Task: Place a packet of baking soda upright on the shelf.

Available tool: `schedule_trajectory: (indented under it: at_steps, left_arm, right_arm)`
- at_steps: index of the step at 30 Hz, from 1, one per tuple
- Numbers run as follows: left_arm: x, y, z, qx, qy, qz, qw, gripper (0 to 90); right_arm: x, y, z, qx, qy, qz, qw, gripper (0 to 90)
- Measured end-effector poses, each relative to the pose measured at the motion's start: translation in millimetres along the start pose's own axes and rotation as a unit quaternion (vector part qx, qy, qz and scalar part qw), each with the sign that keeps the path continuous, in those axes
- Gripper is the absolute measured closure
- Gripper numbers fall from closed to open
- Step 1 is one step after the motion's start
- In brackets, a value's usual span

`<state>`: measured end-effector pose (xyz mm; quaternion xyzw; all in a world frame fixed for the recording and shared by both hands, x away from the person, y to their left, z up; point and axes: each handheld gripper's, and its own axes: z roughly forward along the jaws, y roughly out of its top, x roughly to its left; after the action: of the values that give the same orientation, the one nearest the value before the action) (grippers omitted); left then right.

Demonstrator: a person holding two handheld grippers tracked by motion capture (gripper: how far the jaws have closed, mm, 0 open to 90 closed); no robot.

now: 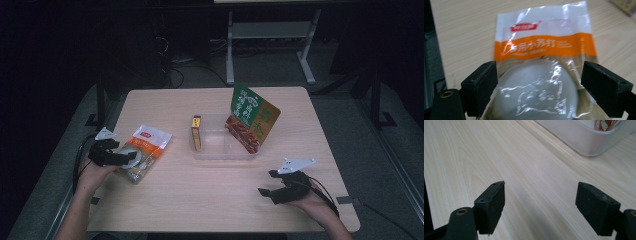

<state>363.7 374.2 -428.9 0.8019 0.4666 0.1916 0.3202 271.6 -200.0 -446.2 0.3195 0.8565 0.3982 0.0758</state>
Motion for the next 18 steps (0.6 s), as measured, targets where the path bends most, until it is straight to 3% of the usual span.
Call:
schedule_trajectory:
  at_steps: [4,7,9,18]
  left_arm:
    - [11.9,-9.3,6.5,0.008,0.000,-0.019,0.9998,13.1]
    - [20.4,-15.4,12.3,0.027,-0.002,-0.023,0.9994,13.1]
    - [23.2,-19.7,16.0,0.020,-0.019,-0.042,0.9988,13.1]
    - [23.5,-23.7,19.7,0.012,-0.057,-0.054,0.9968,19.4]
  right_arm:
    - [0.0,0.0,1.1,0.002,0.002,-0.002,1.0000,23.3]
    - [-0.3,0.3,1.3,0.001,0.001,-0.002,1.0000,23.3]
    - [-0.3,0.4,1.2,0.000,0.002,-0.003,1.0000,23.3]
    - [0.8,0.2,2.0,0.007,0.000,-0.012,0.9999,23.5]
